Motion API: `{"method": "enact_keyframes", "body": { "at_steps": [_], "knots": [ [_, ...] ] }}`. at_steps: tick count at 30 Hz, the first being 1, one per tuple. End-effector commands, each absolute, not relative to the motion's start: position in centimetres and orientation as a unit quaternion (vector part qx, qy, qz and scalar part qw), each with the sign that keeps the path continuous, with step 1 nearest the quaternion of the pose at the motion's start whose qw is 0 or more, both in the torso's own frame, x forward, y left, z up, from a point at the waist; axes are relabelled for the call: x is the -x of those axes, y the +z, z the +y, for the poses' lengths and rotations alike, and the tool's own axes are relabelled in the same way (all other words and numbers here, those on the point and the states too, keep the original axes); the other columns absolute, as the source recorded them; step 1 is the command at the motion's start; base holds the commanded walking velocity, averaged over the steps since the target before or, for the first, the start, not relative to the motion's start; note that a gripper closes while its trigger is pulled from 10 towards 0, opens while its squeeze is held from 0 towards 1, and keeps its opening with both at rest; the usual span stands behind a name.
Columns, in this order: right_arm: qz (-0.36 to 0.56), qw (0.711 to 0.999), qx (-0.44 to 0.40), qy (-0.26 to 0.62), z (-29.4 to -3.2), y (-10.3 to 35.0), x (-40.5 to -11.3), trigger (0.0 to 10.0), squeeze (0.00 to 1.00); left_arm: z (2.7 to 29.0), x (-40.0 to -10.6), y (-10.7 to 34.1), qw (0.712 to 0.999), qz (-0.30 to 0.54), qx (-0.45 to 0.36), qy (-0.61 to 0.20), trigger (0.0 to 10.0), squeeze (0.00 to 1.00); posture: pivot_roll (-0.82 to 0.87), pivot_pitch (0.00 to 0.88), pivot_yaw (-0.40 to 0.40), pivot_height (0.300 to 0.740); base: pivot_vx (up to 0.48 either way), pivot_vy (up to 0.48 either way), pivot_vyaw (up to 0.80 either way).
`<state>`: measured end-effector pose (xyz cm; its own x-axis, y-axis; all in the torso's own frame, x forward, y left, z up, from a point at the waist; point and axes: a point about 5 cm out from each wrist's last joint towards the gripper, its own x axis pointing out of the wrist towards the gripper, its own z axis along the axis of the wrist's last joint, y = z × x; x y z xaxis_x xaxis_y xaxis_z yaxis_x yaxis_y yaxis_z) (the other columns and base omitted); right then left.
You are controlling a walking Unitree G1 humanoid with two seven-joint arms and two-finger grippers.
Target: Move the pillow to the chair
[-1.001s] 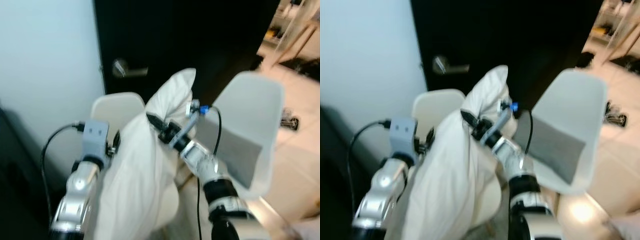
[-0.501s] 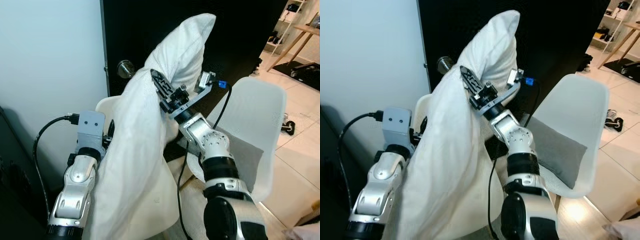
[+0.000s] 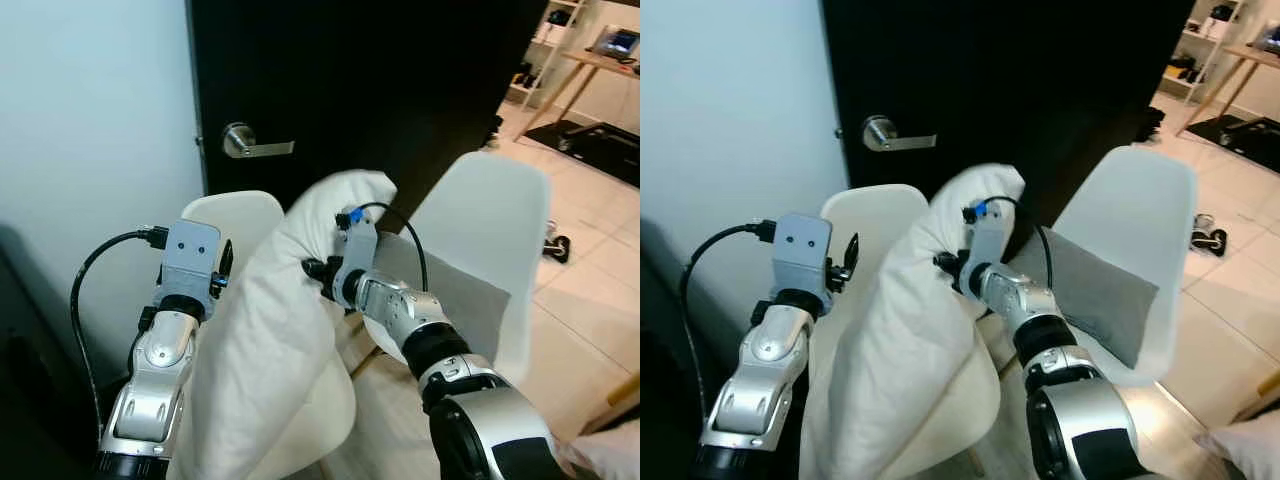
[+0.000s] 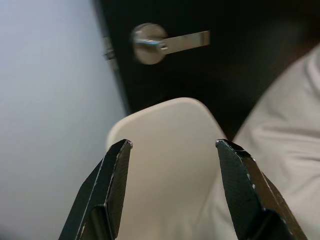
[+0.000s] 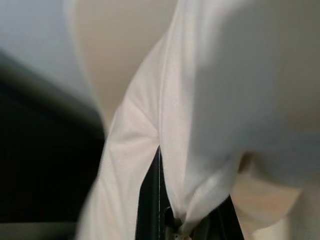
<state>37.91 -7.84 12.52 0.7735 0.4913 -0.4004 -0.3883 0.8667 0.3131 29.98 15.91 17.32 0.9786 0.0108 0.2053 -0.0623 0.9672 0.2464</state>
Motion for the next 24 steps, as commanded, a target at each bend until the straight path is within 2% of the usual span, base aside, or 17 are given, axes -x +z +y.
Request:
{"method": "enact_keyframes", "body": {
  "at_steps": [1,6,8,14,19,24],
  "knots": [
    [0.238,0.943,-0.031,0.231,-7.9,13.2,-38.4,10.0,0.00,15.3,-29.9,17.0,0.987,-0.095,-0.129,0.013,10.0,0.00,0.02,0.000,-0.112,0.715,0.000,0.000,0.00],
    [0.239,0.945,0.017,0.225,-8.3,13.1,-38.5,10.0,0.00,15.2,-29.9,17.1,0.987,-0.094,-0.129,0.011,10.0,0.00,0.02,0.000,-0.110,0.700,0.000,0.000,0.00],
    [0.248,0.940,0.068,0.225,-8.7,12.7,-38.5,10.0,0.00,14.9,-30.0,17.0,0.989,-0.085,-0.121,-0.007,10.0,0.00,0.02,0.000,-0.110,0.685,0.000,0.000,0.00],
    [0.258,0.933,0.072,0.238,-8.4,12.4,-38.3,10.0,0.00,14.3,-29.9,16.7,0.990,-0.071,-0.113,-0.032,10.0,0.00,0.02,0.000,-0.109,0.655,0.000,0.000,0.00],
    [0.288,0.914,0.006,0.286,-6.7,11.6,-37.4,10.0,0.00,14.5,-29.5,15.9,0.992,-0.020,-0.118,-0.044,10.0,0.00,0.03,0.000,-0.110,0.630,0.000,0.000,0.00],
    [0.345,0.877,-0.038,0.333,-4.9,9.7,-35.6,10.0,0.00,14.2,-29.3,15.5,0.988,0.033,-0.130,-0.078,10.0,0.00,0.04,0.000,-0.118,0.610,0.000,0.000,0.00]
  ]
}}
